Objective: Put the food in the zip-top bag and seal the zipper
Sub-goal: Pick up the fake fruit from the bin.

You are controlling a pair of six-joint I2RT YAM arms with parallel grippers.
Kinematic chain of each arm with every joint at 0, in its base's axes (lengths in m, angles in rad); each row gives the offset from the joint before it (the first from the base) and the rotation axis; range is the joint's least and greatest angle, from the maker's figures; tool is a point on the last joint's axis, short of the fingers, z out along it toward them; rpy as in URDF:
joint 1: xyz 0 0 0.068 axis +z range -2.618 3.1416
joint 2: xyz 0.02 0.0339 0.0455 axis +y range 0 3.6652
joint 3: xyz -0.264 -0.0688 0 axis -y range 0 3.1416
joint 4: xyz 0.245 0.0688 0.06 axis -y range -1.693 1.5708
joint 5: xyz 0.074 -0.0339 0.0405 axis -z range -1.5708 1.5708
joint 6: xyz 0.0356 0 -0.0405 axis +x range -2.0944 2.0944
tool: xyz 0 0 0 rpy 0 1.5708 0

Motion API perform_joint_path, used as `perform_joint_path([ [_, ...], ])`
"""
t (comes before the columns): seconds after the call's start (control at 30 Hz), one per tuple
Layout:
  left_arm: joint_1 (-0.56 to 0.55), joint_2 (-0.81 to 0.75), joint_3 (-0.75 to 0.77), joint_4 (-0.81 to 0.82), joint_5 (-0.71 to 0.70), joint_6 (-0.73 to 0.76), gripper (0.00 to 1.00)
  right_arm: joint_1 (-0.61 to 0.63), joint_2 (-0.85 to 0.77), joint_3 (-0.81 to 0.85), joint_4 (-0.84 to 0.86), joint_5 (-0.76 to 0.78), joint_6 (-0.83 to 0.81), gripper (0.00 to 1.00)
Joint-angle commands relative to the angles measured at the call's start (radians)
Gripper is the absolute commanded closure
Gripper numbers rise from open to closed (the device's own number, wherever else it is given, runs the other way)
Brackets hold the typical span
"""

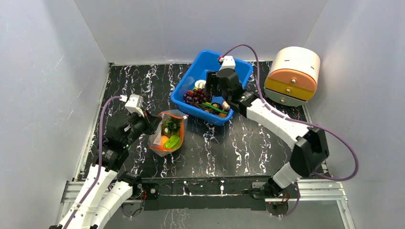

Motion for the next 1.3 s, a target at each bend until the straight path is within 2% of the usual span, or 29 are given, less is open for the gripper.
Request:
perform_joint_path([
  [0.0,-0.004,-0.053,-0.042,0.07,-0.006,0.02,1.0,-0.019,0.107,0.042,0.132,0.097,0.061,0.35],
  [0.2,-0.004,-0.075,-0.03,0.04,-0.039,0.051,1.0,-0.057,0.323,0.158,0.126,0.207,0.153,0.33],
  [0.27,-0.005,-0.081,-0.036,0.049,-0.035,0.05,1.0,-0.06,0.392,0.207,0.11,0.255,0.208,0.3],
  [0.43,-0.004,-0.082,-0.03,0.043,-0.015,0.052,1.0,-0.069,0.561,0.41,-0.023,0.371,0.309,0.26],
  [0.8,-0.004,-0.09,-0.032,0.051,-0.004,0.057,1.0,-0.122,0.668,0.445,0.02,0.299,0.389,0.3],
  [1.1,-0.005,-0.092,-0.032,0.047,-0.006,0.059,1.0,-0.137,0.777,0.509,-0.016,0.332,0.445,0.3],
  [1.27,-0.004,-0.095,-0.034,0.049,-0.011,0.059,1.0,-0.155,0.828,0.529,0.018,0.272,0.437,0.34],
])
